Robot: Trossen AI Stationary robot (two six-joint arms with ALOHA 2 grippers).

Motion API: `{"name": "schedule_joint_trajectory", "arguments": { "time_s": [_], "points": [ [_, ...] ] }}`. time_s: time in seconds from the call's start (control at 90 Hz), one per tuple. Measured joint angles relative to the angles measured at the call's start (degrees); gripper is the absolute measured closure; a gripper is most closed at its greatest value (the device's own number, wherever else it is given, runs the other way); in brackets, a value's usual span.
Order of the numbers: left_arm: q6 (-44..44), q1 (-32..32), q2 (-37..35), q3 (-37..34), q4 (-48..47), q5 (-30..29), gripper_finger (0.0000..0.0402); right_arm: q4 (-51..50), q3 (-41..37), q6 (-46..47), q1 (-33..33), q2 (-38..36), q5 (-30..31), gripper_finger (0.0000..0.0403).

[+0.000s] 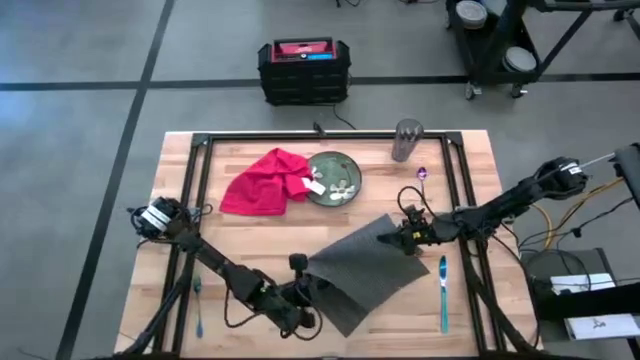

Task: Set table place
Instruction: Prepare the gray tablemat

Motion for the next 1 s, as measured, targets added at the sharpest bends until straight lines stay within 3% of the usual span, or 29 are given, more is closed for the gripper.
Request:
{"name": "schedule_joint_trajectory", "arguments": {
  "time_s": [0.233, 0.433, 0.644, 1.0],
  "points": [
    [4.4, -0.2, 0.0, 1.1, -2.0, 0.0, 0.0242, 0.0, 0.0, -0.2, 0.0, 0.0, 0.0, 0.0403],
    [8.4, -0.7, 0.0, 2.8, -2.7, -1.4, 0.0203, 0.0, 0.0, -0.3, 0.0, 0.0, 0.0, 0.0403],
    [9.0, -0.6, -0.1, 2.2, -3.6, -2.0, 0.02, 0.0, 0.0, -0.3, 0.0, 0.0, 0.0, 0.0403],
    [10.4, 1.2, 0.9, 1.8, -3.5, -3.4, 0.0237, 0.0, 0.0, -1.3, 0.0, 0.0, 0.0, 0.0403]
  ]
}}
